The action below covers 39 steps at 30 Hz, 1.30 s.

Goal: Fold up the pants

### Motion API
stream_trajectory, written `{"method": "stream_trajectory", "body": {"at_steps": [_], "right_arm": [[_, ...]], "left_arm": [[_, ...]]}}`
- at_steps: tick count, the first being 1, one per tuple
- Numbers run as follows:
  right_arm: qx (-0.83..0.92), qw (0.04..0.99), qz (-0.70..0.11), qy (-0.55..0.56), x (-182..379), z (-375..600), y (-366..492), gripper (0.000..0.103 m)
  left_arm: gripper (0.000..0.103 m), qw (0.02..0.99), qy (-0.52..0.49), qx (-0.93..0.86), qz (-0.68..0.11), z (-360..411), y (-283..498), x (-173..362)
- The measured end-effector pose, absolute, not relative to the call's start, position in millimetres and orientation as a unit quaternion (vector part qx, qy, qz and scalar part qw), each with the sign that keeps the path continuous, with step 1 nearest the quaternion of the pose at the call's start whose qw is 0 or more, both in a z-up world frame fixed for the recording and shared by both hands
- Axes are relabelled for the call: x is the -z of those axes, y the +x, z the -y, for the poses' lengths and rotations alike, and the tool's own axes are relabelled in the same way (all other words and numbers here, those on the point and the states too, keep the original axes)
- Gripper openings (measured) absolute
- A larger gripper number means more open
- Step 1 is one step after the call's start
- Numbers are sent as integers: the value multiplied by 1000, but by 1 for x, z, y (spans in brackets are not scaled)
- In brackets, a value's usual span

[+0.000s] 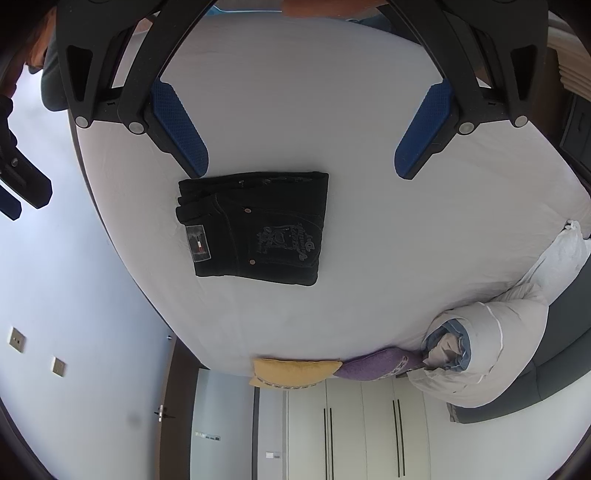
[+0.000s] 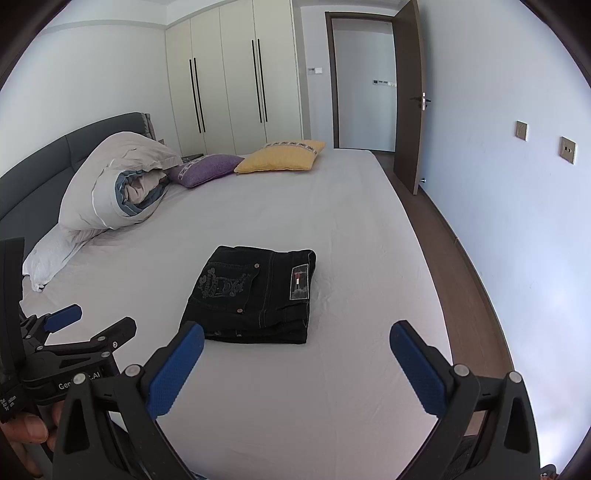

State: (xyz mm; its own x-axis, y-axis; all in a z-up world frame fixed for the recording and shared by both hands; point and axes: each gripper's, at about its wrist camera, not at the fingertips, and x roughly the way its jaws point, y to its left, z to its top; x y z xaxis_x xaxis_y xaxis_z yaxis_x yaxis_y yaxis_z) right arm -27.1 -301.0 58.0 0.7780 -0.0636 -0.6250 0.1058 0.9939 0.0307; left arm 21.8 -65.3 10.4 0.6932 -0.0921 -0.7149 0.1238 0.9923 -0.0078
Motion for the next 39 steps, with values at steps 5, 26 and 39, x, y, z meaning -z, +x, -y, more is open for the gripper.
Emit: {"method": "stream_trajectory", "body": {"at_steps": [5, 26, 39], "right_arm": [[44, 942, -332, 31, -56, 300, -27, 103], [41, 941, -336, 30, -53, 298, -29, 103], [40, 940, -338, 30, -50, 297, -29, 103]], "left_arm": [[103, 919, 20, 59, -388, 64, 22, -10], [103, 918, 14, 59, -393, 62, 20, -6], [103, 917, 14, 59, -395, 63, 18, -3]]}}
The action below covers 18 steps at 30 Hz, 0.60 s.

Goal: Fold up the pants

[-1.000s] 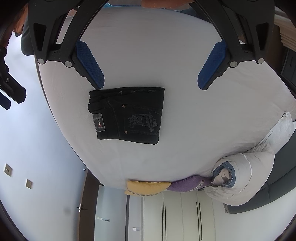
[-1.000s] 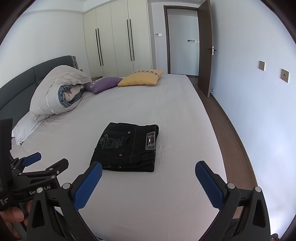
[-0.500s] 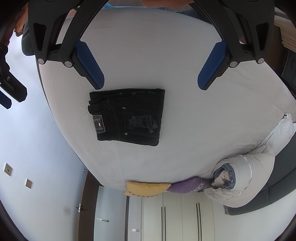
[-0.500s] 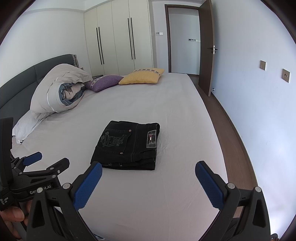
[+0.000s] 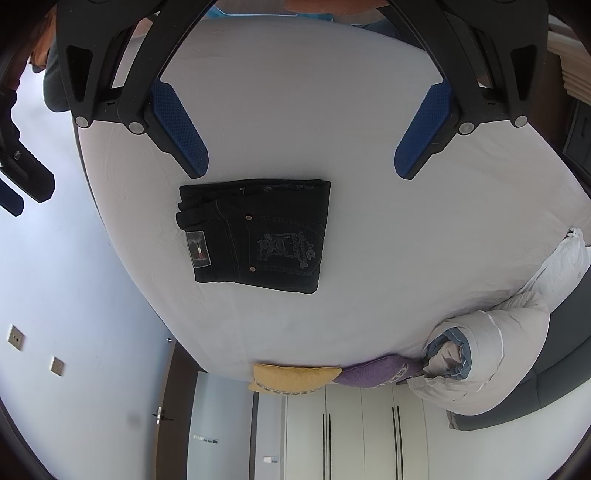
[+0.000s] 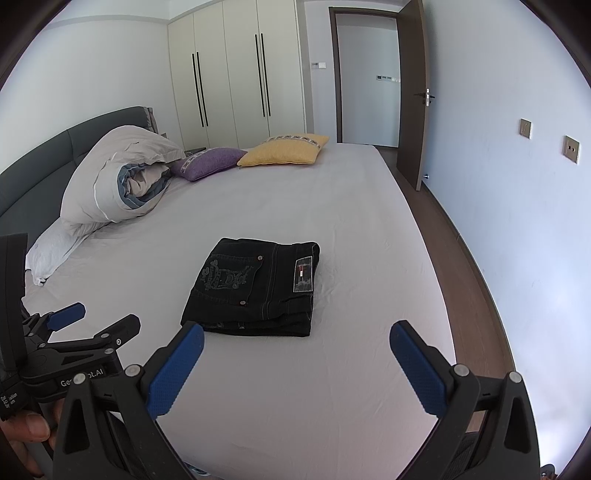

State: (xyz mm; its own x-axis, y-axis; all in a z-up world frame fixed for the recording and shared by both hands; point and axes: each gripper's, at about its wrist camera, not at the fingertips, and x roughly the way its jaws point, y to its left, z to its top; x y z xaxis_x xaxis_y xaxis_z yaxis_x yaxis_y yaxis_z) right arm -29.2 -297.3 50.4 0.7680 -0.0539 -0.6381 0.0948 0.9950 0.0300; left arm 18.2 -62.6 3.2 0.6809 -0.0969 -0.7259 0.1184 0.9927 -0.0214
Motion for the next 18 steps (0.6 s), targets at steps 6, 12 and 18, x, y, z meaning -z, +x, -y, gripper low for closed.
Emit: {"method": "stream_trajectory", "body": {"at_steps": [6, 12, 18], "right_arm": [[38, 939, -340, 29, -47, 296, -33, 103], [36, 939, -342, 29, -45, 297, -33, 103], [36, 938, -342, 29, -46, 297, -33, 103]], "left_arm": [[103, 916, 13, 59, -397, 64, 17, -1], [103, 914, 12, 62, -400, 65, 16, 0], [103, 914, 10, 62, -401, 64, 16, 0]]}}
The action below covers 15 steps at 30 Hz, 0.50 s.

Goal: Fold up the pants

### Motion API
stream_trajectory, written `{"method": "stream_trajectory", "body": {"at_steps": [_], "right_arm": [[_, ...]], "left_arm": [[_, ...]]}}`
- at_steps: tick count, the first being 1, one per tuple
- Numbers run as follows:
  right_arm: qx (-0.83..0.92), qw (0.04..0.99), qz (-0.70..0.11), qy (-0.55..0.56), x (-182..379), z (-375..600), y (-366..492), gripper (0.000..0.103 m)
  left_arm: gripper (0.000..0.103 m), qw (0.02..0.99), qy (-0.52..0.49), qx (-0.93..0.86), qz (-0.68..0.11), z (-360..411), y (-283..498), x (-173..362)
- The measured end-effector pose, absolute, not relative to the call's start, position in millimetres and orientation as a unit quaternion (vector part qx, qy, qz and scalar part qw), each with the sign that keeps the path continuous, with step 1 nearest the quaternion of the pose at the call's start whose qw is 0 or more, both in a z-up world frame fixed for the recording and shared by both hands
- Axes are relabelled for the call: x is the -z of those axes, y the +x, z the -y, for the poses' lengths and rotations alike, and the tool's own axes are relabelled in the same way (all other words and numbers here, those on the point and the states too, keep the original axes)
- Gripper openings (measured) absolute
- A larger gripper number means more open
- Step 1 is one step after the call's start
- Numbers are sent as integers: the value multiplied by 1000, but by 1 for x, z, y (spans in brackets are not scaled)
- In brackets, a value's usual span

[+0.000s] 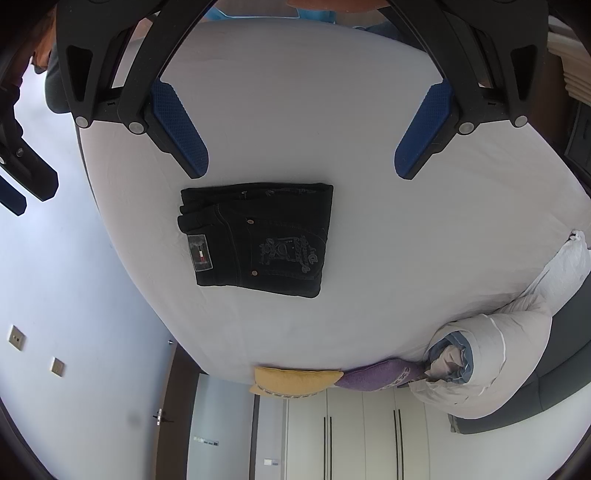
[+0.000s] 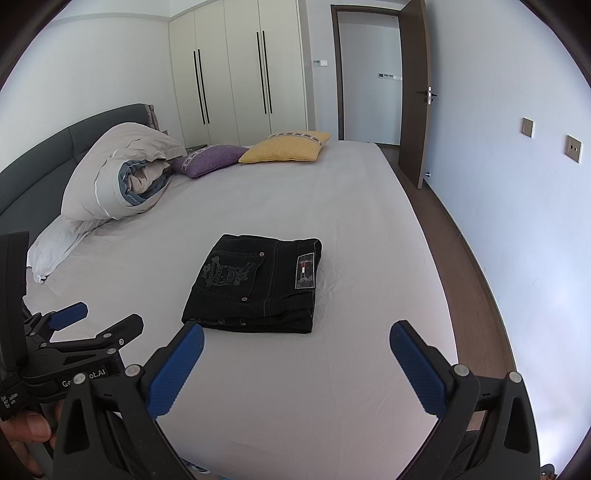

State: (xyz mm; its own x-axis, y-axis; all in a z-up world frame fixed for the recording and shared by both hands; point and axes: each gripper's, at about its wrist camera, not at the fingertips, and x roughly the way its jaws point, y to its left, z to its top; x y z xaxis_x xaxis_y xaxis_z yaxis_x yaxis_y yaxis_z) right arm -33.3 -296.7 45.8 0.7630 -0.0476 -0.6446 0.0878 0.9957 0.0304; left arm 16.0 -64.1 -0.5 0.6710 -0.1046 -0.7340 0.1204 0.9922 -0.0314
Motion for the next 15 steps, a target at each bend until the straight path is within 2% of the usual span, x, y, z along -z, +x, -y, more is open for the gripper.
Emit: {"method": "stream_trajectory", "body": {"at_steps": [15], "right_arm": [[35, 937, -345, 30, -42, 297, -37, 103]], "left_arm": [[103, 914, 8, 63, -401, 65, 15, 2]]}}
